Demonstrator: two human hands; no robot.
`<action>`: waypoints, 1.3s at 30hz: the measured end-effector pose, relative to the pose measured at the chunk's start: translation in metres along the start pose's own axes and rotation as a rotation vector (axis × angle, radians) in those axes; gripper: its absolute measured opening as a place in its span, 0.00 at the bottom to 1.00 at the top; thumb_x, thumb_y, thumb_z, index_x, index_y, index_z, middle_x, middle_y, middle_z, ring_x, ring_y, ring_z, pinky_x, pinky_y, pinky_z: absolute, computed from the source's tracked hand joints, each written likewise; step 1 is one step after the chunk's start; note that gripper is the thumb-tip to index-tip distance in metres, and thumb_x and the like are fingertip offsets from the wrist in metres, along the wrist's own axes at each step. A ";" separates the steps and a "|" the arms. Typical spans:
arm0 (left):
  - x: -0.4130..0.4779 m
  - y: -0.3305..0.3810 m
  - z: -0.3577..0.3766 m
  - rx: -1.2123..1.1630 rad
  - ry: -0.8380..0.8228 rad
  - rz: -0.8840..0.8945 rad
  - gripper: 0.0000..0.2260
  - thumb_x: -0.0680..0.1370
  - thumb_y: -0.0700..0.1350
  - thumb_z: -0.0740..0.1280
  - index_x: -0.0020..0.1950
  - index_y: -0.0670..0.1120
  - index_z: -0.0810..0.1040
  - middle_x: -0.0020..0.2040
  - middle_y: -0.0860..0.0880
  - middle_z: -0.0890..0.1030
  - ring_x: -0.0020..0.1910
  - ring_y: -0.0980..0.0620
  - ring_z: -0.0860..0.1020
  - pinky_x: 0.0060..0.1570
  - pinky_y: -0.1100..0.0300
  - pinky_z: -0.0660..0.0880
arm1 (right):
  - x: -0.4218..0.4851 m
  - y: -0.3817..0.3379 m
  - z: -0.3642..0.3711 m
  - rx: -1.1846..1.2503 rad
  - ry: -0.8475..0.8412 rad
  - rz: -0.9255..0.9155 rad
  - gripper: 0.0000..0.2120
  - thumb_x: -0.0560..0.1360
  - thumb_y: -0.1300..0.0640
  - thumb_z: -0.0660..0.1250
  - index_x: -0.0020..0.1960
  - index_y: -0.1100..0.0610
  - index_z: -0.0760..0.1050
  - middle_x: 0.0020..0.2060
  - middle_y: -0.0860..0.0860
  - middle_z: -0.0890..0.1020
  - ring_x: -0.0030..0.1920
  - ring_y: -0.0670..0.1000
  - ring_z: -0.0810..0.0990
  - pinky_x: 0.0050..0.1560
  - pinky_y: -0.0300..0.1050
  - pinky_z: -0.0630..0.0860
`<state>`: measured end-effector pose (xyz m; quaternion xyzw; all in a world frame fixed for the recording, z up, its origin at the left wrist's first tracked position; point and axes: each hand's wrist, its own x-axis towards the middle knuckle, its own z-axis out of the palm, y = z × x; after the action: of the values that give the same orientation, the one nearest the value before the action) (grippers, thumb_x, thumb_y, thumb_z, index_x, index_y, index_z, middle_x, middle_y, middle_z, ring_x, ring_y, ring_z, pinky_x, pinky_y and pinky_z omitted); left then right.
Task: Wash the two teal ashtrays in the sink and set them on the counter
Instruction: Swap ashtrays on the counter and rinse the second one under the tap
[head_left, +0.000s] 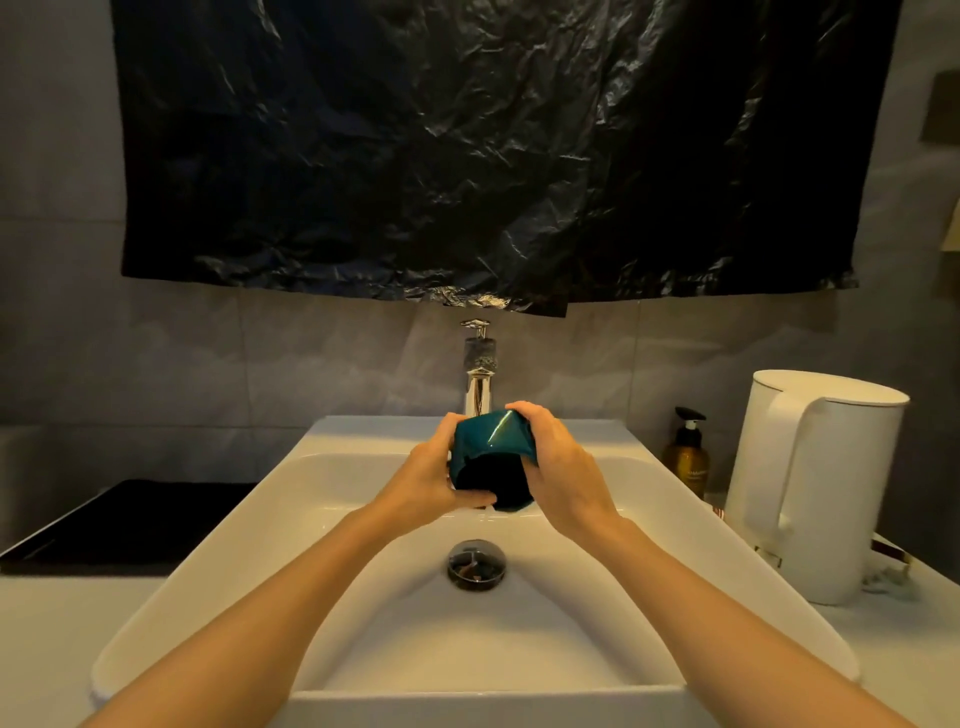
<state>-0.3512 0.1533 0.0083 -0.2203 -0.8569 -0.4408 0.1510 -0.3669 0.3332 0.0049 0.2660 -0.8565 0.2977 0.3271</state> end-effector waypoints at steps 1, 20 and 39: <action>-0.001 0.001 -0.001 -0.085 -0.054 -0.065 0.29 0.68 0.42 0.77 0.62 0.54 0.66 0.55 0.57 0.76 0.55 0.56 0.76 0.47 0.64 0.79 | 0.002 0.001 0.001 0.036 -0.038 0.082 0.18 0.78 0.62 0.60 0.65 0.48 0.63 0.56 0.50 0.78 0.52 0.52 0.78 0.50 0.52 0.79; 0.007 -0.011 0.003 -0.589 0.104 -0.568 0.11 0.82 0.45 0.56 0.63 0.54 0.70 0.59 0.45 0.74 0.55 0.42 0.77 0.40 0.50 0.82 | 0.032 0.012 -0.007 0.443 -0.021 0.510 0.14 0.82 0.52 0.57 0.64 0.52 0.74 0.62 0.51 0.78 0.60 0.53 0.76 0.61 0.51 0.75; 0.013 -0.012 -0.001 -0.647 0.155 -0.609 0.15 0.82 0.47 0.57 0.69 0.53 0.68 0.66 0.43 0.71 0.60 0.37 0.74 0.43 0.46 0.80 | 0.153 -0.026 -0.012 -0.325 -0.049 -0.134 0.15 0.82 0.55 0.56 0.65 0.58 0.75 0.56 0.58 0.82 0.55 0.59 0.80 0.52 0.55 0.78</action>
<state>-0.3684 0.1494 0.0059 0.0397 -0.6868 -0.7257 0.0016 -0.4435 0.2837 0.1315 0.2733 -0.8814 0.1262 0.3641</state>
